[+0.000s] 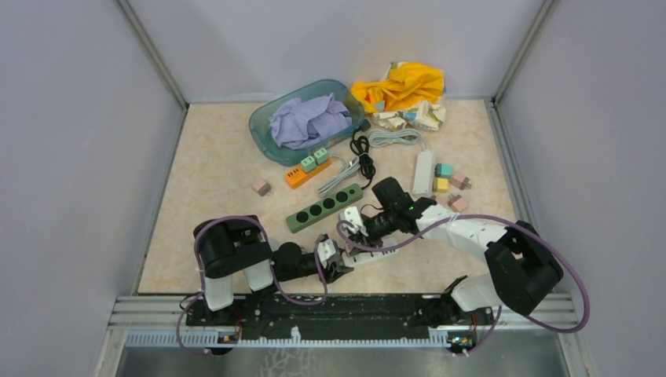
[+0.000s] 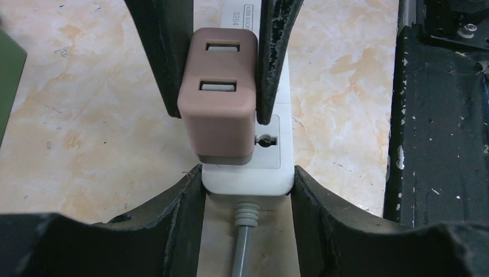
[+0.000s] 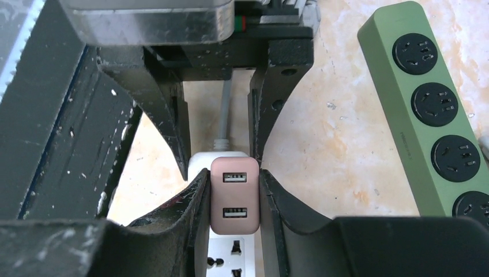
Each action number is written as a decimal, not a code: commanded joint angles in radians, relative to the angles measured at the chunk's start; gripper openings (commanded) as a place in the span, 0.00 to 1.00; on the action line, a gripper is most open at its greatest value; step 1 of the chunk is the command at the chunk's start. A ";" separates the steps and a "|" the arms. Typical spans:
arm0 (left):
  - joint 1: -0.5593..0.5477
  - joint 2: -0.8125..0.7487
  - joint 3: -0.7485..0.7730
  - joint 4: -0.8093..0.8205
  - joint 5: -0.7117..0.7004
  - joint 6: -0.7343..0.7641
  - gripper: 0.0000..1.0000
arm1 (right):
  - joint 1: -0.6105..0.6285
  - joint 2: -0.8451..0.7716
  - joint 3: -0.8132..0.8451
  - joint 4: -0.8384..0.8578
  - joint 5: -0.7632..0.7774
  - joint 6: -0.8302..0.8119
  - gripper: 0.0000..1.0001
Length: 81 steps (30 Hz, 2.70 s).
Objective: Pull the plug off the socket
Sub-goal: Remove the plug from the socket, then place the plug at the center of the board.
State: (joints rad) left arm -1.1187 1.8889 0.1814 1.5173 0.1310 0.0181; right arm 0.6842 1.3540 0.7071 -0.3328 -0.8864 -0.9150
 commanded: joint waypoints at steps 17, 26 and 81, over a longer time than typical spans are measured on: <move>0.014 0.046 -0.023 0.131 -0.001 -0.032 0.01 | -0.037 -0.033 0.075 -0.085 -0.107 -0.078 0.00; 0.017 0.020 -0.032 0.142 -0.020 -0.045 0.21 | -0.042 -0.039 0.111 -0.076 -0.124 -0.003 0.00; 0.016 -1.027 0.152 -0.978 -0.261 -0.142 1.00 | -0.274 -0.098 0.086 0.319 -0.406 0.618 0.00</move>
State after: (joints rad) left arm -1.1080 0.8745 0.2874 0.5953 -0.1158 -0.1123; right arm 0.4248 1.2770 0.8070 -0.1375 -1.2427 -0.3969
